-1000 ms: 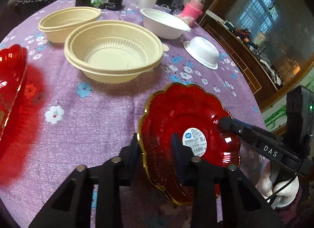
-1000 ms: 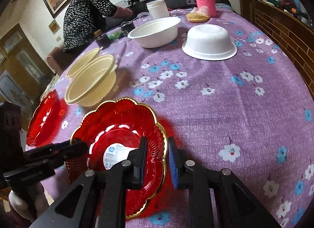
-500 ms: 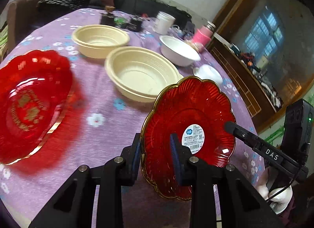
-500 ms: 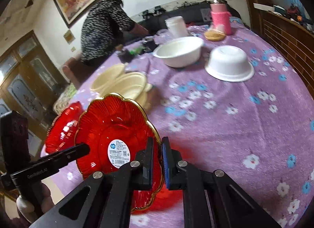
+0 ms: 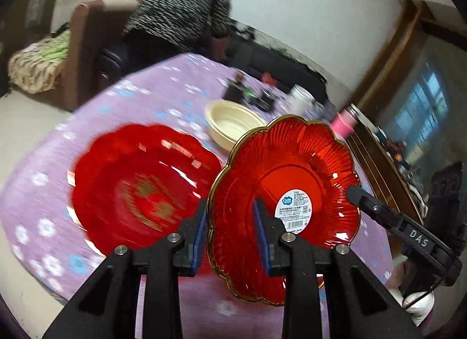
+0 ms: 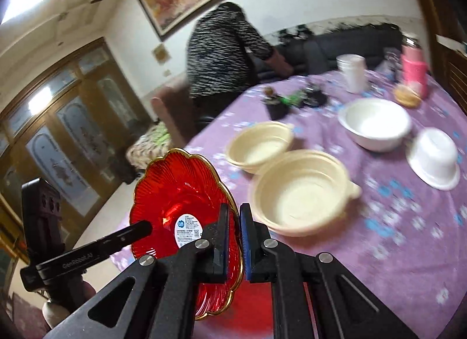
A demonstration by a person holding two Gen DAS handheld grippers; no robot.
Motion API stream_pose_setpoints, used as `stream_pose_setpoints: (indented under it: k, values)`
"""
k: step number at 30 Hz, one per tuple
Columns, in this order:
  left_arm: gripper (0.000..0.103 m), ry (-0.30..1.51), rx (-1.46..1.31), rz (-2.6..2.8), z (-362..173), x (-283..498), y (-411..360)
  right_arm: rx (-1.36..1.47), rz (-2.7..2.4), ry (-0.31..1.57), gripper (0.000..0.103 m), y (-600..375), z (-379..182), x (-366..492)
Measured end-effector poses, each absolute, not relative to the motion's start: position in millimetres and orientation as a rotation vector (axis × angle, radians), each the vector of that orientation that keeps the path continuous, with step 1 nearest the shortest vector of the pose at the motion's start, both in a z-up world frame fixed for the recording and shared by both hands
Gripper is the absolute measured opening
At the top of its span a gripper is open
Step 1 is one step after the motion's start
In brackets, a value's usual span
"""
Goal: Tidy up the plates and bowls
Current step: 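Lower the red plate onto the first red plate and open the right tool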
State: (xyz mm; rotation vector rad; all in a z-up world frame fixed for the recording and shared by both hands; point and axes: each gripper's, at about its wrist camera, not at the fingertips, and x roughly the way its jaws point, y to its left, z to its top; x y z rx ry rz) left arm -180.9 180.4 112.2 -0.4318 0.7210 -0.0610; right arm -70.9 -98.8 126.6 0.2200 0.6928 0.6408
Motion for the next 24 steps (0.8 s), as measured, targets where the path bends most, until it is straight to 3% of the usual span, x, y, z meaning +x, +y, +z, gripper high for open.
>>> stream_pose_setpoints:
  k: [7,19,24]
  values:
    - [0.028,0.729,-0.477,0.068,107,-172,238,0.232,0.745,0.735,0.009,-31,127,-42]
    - [0.028,0.854,-0.478,0.179,57,-142,285,0.218,0.72,0.945,0.009,32,58,10]
    - [0.034,0.858,-0.462,0.183,52,-135,287,0.154,0.675,0.962,0.01,46,41,18]
